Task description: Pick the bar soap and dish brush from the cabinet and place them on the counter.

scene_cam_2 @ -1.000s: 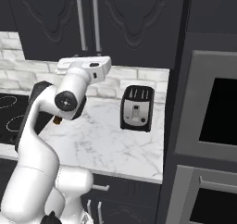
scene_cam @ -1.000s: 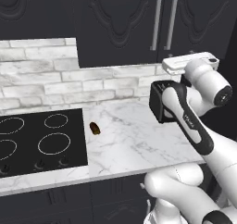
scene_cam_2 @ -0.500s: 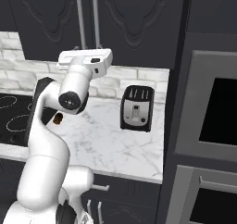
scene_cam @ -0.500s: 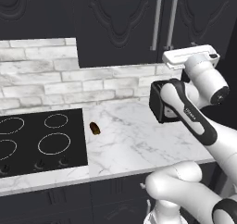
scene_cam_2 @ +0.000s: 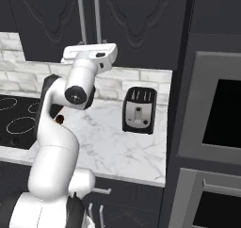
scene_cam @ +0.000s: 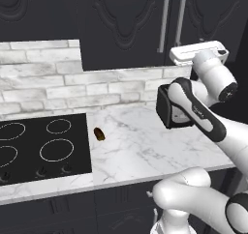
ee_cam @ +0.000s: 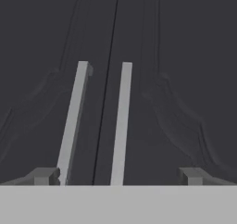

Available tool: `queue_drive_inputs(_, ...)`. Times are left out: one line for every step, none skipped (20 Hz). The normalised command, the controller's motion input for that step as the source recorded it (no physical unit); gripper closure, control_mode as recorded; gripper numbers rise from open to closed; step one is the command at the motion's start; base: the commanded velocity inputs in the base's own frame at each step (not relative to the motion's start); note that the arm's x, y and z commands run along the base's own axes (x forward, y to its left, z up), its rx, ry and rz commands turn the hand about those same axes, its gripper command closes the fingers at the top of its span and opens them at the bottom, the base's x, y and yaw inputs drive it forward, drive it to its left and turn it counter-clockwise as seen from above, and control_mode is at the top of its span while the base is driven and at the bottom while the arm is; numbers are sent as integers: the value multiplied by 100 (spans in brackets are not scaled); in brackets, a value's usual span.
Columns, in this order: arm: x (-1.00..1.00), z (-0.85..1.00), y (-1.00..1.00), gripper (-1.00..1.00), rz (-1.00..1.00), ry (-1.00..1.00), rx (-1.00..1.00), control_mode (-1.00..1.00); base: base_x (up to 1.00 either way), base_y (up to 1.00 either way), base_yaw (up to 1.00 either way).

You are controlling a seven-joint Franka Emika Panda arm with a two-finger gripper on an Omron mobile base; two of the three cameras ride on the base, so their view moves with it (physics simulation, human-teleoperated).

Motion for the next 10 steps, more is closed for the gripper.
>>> queue_drive_inputs(21,0,0,-100,0,0,0,-100,0,0,0)
queue_drive_inputs(24,0,0,-100,0,0,0,-100,0,0,0)
queue_drive_inputs(25,0,0,-100,0,0,0,-100,0,0,0)
queue_drive_inputs(25,0,0,-100,0,0,0,-100,0,0,0)
queue_drive_inputs(25,0,0,-100,0,0,0,-100,0,0,0)
queue_drive_inputs(25,0,0,-100,0,0,0,-100,0,0,0)
queue_drive_inputs(26,0,0,-100,0,0,0,-100,0,0,0)
queue_drive_inputs(28,0,-1,-100,0,0,0,-100,0,0,0)
queue_drive_inputs(30,0,-1,-100,0,0,0,-100,0,0,0)
queue_drive_inputs(31,0,0,-100,0,0,0,-100,0,0,0)
